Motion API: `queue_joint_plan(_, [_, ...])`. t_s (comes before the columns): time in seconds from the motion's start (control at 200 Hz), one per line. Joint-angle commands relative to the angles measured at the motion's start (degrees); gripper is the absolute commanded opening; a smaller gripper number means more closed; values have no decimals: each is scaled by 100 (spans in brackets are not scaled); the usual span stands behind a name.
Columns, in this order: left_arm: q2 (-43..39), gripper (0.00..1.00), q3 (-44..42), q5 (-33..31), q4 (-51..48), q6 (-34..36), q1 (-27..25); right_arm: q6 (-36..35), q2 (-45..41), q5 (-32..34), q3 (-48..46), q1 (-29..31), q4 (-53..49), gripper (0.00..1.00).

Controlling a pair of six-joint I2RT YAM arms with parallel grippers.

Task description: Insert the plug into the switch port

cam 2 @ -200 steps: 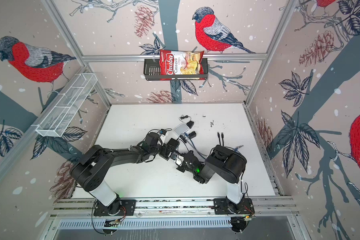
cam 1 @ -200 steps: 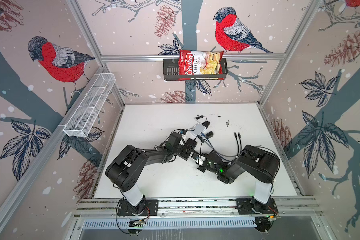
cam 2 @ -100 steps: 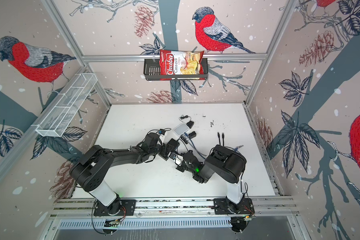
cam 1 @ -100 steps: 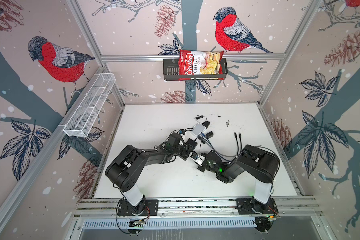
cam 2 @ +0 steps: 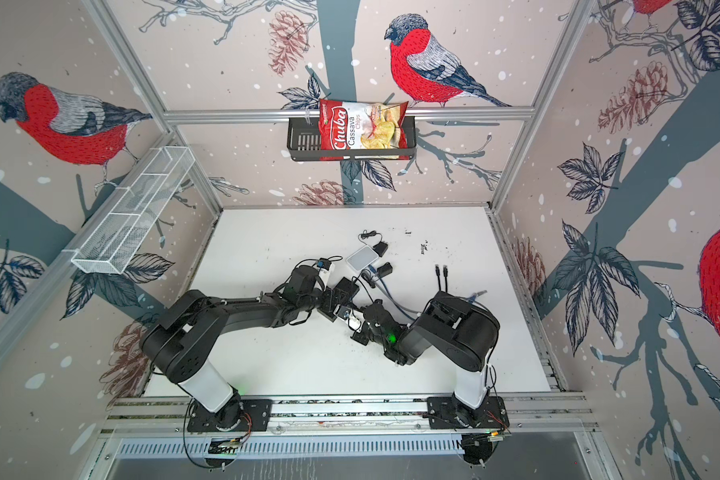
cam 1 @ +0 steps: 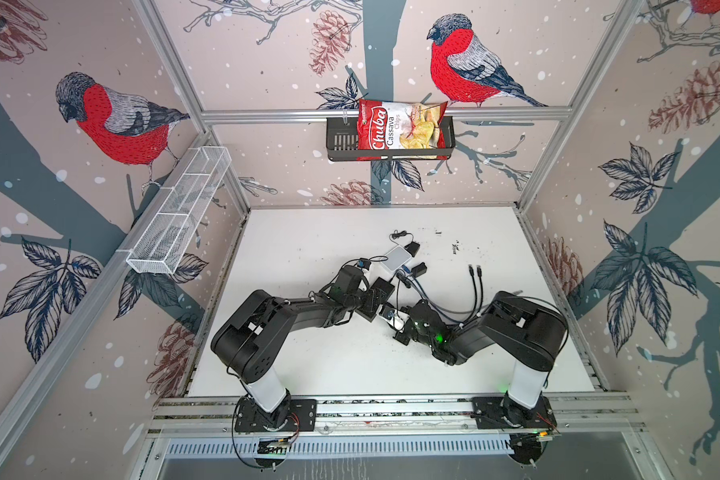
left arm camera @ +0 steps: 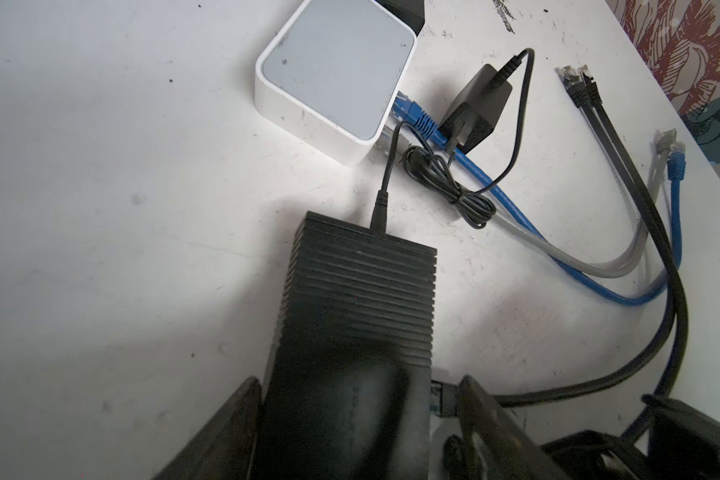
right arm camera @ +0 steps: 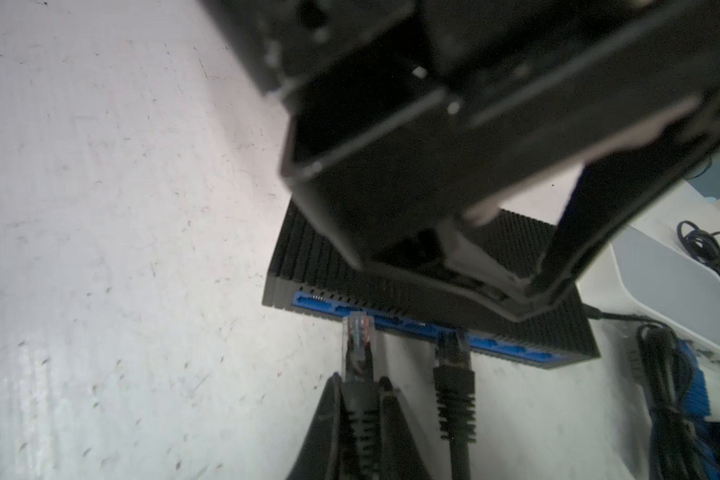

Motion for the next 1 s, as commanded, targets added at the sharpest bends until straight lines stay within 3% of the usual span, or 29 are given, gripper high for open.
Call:
queue_joint_plan(0.0, [-5, 73, -21, 58, 127, -92, -6, 139, 29, 50, 57, 20, -205, 8])
queue_joint_plan(0.335, [-63, 72, -113, 6, 136, -322, -6, 209, -28, 45, 196, 52, -381, 8])
queue_joint_plan(0.72, [-174, 72, -168, -49, 331, -796, 2, 473, 38, 239, -63, 99, 121, 8])
queue_joint_plan(0.996, [-450, 72, -321, -515, 358, -1226, 230, 455, 18, 225, -134, 77, 181, 8])
